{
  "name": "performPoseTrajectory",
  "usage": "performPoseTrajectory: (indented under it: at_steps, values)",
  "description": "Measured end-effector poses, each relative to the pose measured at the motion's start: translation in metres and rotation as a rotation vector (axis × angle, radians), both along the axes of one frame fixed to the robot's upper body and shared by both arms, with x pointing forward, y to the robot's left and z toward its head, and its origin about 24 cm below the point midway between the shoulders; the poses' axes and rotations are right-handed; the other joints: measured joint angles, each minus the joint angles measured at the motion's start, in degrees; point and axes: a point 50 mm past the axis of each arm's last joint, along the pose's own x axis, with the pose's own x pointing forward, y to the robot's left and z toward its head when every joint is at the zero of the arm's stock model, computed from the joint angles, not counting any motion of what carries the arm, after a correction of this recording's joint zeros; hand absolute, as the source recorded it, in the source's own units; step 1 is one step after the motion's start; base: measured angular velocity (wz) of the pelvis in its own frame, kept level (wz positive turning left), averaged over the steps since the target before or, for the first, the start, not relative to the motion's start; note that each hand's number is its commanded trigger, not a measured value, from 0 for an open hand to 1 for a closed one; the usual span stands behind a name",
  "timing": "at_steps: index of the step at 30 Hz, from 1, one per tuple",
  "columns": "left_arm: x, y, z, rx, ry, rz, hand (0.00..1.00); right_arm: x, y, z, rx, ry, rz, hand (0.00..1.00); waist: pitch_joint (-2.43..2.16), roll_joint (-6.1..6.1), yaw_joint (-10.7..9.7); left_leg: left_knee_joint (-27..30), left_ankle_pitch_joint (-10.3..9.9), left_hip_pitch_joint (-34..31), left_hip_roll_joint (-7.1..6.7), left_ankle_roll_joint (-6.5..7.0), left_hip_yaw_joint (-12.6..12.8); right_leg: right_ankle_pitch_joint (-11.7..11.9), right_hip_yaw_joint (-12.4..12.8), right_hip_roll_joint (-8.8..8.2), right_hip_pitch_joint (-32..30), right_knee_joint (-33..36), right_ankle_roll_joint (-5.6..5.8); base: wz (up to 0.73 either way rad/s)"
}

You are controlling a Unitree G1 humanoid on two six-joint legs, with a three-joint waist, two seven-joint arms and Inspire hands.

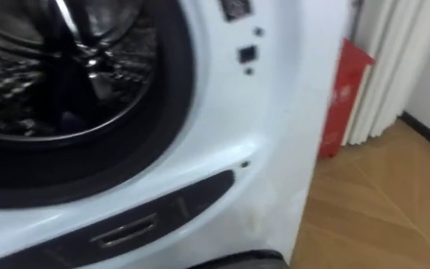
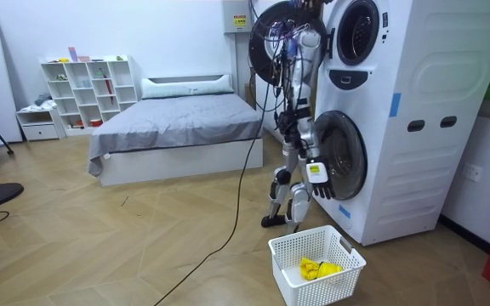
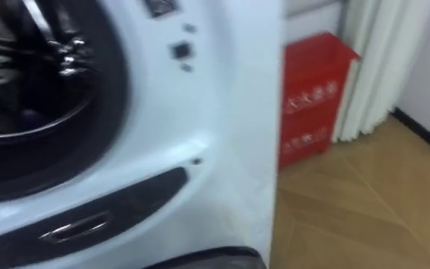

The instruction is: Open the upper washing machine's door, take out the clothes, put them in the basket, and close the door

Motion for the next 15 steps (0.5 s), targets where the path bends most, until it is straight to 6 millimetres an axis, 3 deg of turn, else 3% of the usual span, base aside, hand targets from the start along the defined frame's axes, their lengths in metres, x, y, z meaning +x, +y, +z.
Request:
performPoseTrajectory:
  at_steps: [1,3,6,10,12,15]
  values:
    - [-0.001,0.001,0.000,0.004,0.003,0.017,0.00,-0.002,0.002,-0.001,0.010,0.014,0.007,0.00,0.01,-0.45,0.3,-0.1,0.0,0.2,-0.01,0.00,-0.3,0.0,-0.3,-0.03,0.6,-0.5,0.02,0.41]
    - [-0.003,0.005,0.000,0.025,-0.004,0.076,0.00,-0.003,0.010,-0.004,0.042,0.033,0.048,0.00,-0.02,-1.77,2.7,-0.2,0.0,0.5,-0.02,0.00,-0.9,0.1,-0.6,-0.03,2.0,-1.1,0.10,0.18]
    - [-0.004,0.008,0.000,0.037,-0.007,0.116,0.00,-0.007,0.015,-0.007,0.064,0.057,0.082,0.00,0.29,-2.98,3.4,-0.4,0.0,1.2,-0.05,0.00,-2.4,0.2,-1.9,-0.15,3.7,-2.3,0.06,0.27]
    - [-0.009,0.014,0.001,0.051,-0.005,0.168,0.00,-0.007,0.020,-0.009,0.105,0.099,0.139,0.00,0.37,-3.87,4.7,-0.4,0.0,2.2,-0.02,-0.01,-3.4,0.3,-2.6,-0.05,5.9,-3.8,-0.09,0.05]
    - [-0.011,0.017,0.001,0.058,-0.003,0.188,0.00,-0.011,0.023,-0.011,0.129,0.122,0.163,0.00,0.18,-4.34,5.0,-0.4,0.0,2.6,0.04,-0.03,-4.0,0.5,-3.4,-0.09,7.0,-4.8,-0.19,0.21]
    - [-0.012,0.019,0.001,0.063,0.000,0.193,0.00,-0.008,0.024,-0.011,0.124,0.131,0.217,0.00,0.35,-4.70,5.6,-0.4,0.0,3.3,0.03,-0.03,-5.1,0.6,-3.8,-0.08,8.0,-5.0,-0.22,0.12]
